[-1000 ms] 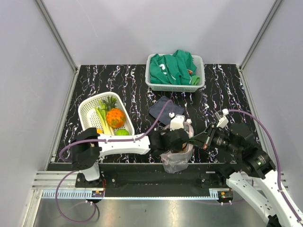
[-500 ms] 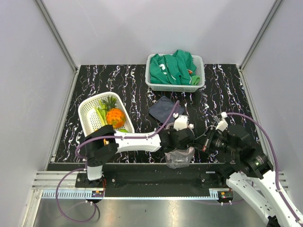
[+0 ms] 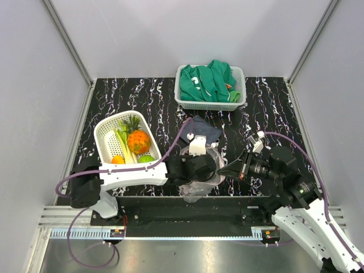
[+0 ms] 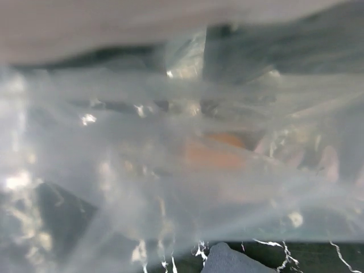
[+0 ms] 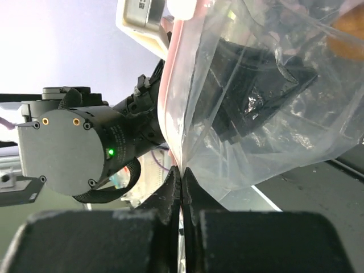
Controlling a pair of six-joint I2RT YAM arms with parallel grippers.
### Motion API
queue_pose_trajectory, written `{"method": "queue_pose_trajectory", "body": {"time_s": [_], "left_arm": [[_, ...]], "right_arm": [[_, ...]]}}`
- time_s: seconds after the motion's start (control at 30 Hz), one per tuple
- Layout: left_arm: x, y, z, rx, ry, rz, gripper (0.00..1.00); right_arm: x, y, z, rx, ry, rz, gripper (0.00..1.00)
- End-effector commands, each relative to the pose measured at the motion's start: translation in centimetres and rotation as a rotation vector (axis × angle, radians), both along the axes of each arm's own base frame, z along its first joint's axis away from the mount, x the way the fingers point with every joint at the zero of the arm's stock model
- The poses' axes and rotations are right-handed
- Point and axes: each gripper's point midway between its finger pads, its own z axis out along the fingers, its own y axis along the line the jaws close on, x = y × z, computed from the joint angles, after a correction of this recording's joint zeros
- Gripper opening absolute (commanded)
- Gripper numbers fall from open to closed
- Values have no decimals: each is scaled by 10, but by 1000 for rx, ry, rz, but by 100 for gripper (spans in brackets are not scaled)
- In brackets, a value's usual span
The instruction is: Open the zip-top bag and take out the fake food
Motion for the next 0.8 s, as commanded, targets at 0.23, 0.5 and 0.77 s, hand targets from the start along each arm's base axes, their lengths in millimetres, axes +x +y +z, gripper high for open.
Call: {"method": "queue_pose_trajectory", "body": {"time_s": [0.23,0.5,0.77], "left_arm": [[11,12,-31,152,-31,56,20],[25,-1,-36,164,-73,86,30],[20,8,-32,80,-40,56,33]], "right_arm": [[-2,0,-7,118,63,-60,0],[-8,-3,-22,119,105,-61,0],[6,-15,-13,-80,-4,-93,47]]}}
